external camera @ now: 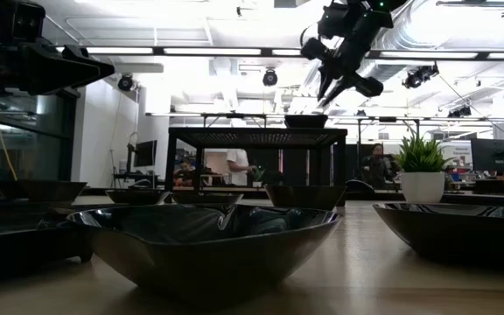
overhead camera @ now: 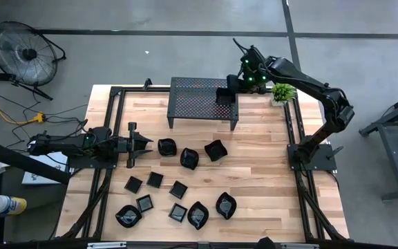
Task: Pick & Place Mini shaped plates
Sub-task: Stack the right black distorted square plate on top of the black distorted square plates on the shelf
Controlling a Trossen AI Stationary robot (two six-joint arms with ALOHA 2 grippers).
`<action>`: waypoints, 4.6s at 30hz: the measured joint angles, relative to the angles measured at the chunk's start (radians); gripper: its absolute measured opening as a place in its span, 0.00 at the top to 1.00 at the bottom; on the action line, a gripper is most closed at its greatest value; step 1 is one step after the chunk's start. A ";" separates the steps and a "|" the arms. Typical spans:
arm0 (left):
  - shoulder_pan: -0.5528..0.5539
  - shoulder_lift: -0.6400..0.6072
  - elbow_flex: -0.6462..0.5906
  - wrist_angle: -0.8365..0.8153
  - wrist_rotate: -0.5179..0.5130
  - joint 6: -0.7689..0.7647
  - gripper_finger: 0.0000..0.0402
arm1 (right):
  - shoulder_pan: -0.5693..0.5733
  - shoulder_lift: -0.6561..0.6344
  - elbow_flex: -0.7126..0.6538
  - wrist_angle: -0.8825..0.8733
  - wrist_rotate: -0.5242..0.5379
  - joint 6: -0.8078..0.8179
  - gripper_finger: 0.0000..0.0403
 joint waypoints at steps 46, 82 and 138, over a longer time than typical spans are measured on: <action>0.000 0.000 0.000 0.000 0.000 0.000 0.58 | 0.782 0.118 0.000 -0.245 0.481 0.280 0.68; 0.000 0.000 0.000 0.000 0.000 0.000 0.58 | 0.799 0.156 -0.389 0.267 0.628 0.320 0.67; 0.000 0.000 0.000 0.000 0.000 0.000 0.58 | 0.700 0.210 -0.414 0.323 0.469 0.266 0.67</action>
